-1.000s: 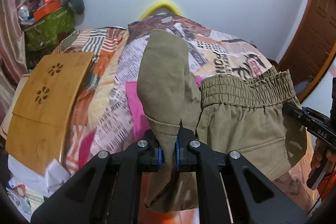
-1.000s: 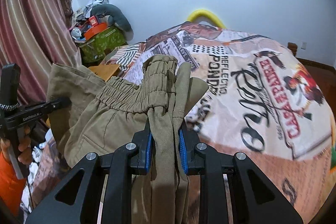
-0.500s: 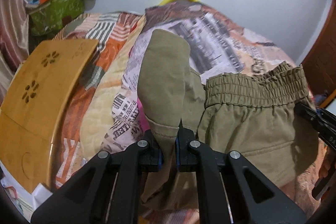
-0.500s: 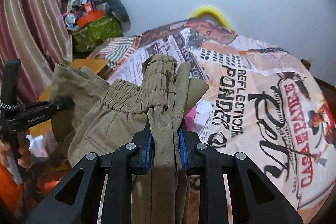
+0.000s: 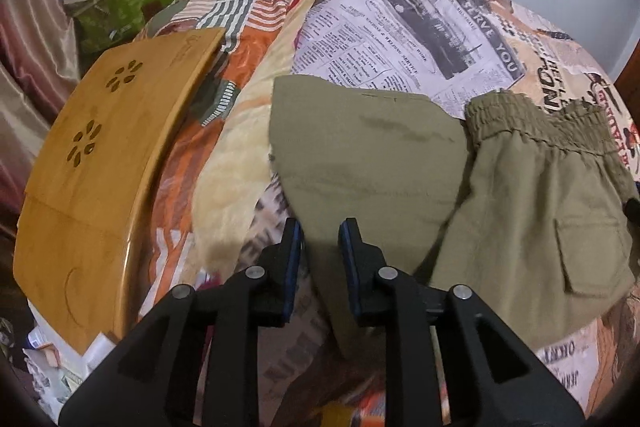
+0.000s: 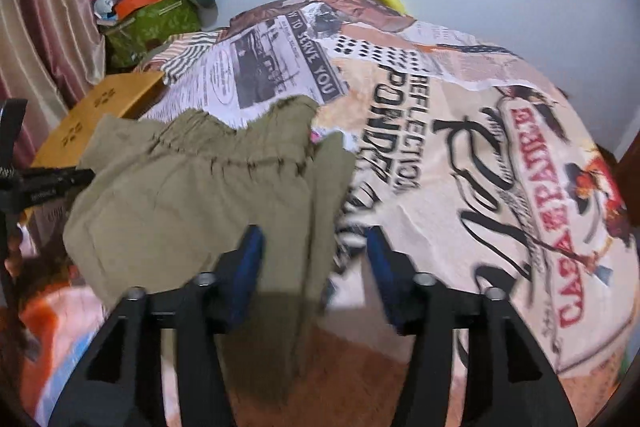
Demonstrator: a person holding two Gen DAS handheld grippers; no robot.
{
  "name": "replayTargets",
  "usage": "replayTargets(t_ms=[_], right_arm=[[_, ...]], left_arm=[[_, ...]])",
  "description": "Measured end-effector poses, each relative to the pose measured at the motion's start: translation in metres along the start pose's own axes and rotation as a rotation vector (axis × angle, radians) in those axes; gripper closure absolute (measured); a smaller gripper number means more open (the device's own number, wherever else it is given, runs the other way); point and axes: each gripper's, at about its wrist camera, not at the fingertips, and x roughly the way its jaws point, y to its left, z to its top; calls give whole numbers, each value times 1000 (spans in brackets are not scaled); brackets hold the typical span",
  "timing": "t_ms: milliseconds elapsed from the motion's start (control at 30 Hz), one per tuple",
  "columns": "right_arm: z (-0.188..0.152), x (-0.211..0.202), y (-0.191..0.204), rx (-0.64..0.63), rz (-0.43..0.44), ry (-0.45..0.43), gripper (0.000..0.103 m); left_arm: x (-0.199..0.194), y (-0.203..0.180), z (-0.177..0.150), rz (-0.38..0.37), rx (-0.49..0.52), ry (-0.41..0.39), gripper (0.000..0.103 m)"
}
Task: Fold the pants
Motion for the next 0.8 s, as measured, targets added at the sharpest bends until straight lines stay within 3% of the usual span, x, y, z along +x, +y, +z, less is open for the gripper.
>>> replayTargets(t_ms=[167, 333, 667, 800], right_arm=[[-14, -35, -1, -2, -2, -7, 49], [-7, -82, 7, -20, 19, -83, 49], [6, -245, 38, -35, 83, -385, 47], [-6, -304, 55, -42, 107, -505, 47]], left_arm=[[-34, -12, -10, -10, 55, -7, 82], [-104, -34, -16, -43, 109, -91, 82], [-307, -68, -44, -178, 149, -432, 81], [-381, -81, -72, -182, 172, -558, 80]])
